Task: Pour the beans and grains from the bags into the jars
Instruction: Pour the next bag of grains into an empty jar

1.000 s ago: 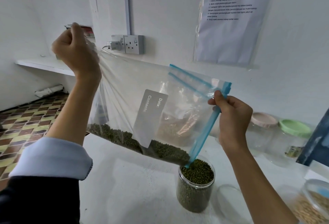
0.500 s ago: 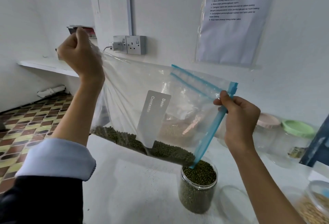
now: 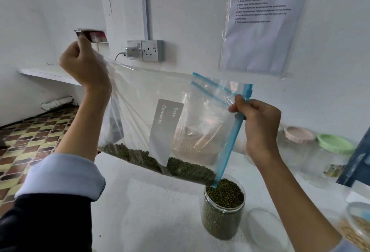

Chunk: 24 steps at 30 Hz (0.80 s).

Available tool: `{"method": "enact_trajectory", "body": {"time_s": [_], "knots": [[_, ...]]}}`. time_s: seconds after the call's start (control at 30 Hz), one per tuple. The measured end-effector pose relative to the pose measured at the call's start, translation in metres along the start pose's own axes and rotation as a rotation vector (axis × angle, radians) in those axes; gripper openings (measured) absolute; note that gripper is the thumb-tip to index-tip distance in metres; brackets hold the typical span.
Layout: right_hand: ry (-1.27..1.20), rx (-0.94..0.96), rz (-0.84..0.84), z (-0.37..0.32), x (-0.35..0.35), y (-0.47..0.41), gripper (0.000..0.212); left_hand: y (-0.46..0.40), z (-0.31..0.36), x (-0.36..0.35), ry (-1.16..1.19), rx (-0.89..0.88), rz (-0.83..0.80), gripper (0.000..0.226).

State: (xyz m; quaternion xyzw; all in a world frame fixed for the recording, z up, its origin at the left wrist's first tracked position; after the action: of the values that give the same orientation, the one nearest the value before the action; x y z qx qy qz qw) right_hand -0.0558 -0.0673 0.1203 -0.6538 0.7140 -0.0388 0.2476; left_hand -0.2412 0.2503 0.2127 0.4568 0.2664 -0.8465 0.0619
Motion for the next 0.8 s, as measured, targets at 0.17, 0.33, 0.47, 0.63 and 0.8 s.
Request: {"method": "enact_trajectory", "body": {"time_s": [0.17,0.33,0.47,0.63,0.8], "knots": [[0.055,0.035,-0.072,-0.003,-0.018,0.002,0.026,-0.012,-0.027,0.031,-0.057,0.068,0.097,0.058],[0.075,0.003,-0.112,0.001,-0.027,0.004,0.027,-0.017,-0.051,0.066,-0.185,0.122,0.160,0.050],[0.108,-0.003,-0.148,0.002,-0.034,0.008,0.026,-0.019,-0.064,0.088,-0.294,0.125,0.195,0.044],[0.159,0.043,-0.203,-0.005,-0.047,0.013,0.022,-0.020,-0.079,0.108,-0.439,0.131,0.147,0.044],[0.226,0.033,-0.259,-0.003,-0.062,0.014,0.021,-0.022,-0.099,0.133,-0.573,0.157,0.092,0.048]]}}
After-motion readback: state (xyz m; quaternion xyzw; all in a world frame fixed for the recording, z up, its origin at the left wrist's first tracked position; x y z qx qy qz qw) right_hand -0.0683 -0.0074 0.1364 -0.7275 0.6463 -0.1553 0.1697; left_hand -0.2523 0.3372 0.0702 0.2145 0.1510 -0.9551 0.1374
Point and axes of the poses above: each hand's wrist, its own y-axis away from the middle knuckle, its own x-axis out of the back of the hand, z = x × y, the point moved 8 cm from there along -y, towards the middle knuckle, and after that the axes turned 15 degrees about z, right-handed, at the moved point
